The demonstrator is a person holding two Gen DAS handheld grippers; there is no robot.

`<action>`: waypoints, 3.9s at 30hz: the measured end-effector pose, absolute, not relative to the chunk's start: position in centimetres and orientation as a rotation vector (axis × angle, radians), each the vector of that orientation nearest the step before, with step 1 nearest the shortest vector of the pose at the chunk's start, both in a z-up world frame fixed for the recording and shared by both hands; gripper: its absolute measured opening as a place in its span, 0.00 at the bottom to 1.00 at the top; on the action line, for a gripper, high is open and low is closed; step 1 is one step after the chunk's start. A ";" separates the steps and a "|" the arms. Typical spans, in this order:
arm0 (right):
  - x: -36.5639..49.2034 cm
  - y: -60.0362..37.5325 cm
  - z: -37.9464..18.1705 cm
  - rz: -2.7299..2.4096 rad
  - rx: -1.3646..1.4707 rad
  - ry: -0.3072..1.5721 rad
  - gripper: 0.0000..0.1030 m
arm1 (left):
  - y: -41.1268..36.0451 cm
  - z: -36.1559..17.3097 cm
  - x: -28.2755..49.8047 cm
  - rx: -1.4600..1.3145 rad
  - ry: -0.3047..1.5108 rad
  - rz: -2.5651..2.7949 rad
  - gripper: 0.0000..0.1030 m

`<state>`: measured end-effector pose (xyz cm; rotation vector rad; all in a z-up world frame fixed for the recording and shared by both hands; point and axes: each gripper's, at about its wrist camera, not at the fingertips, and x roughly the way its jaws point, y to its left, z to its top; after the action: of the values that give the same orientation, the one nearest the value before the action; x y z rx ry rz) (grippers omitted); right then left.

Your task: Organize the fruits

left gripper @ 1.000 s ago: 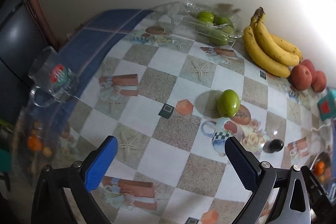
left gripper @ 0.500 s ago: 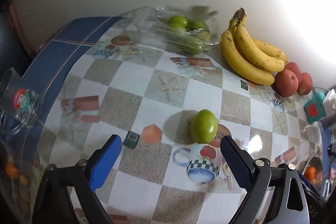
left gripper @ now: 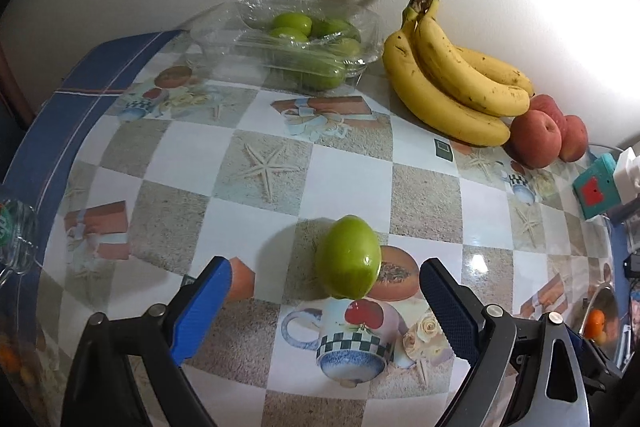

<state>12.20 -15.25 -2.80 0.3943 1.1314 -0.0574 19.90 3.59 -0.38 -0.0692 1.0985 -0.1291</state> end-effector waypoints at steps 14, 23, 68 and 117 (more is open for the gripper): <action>12.6 -14.9 -3.3 -0.061 0.384 1.152 0.41 | 1.4 -1.6 20.4 0.003 1.094 -0.144 0.41; 12.4 -15.0 -3.0 -0.027 0.432 1.148 0.23 | 1.2 -1.2 19.9 -0.010 1.105 -0.148 0.40; -5.9 -29.6 2.9 -0.356 0.557 1.049 0.23 | -12.5 5.8 2.3 0.059 1.084 -0.406 0.40; -6.6 -31.2 -0.6 -0.363 0.558 1.157 0.85 | -11.3 -0.3 4.0 -0.059 1.221 -0.223 0.98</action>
<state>-6.55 -31.16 -0.57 0.5585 1.1573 -0.3635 4.03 -11.27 -0.31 -0.0595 1.2213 -0.2229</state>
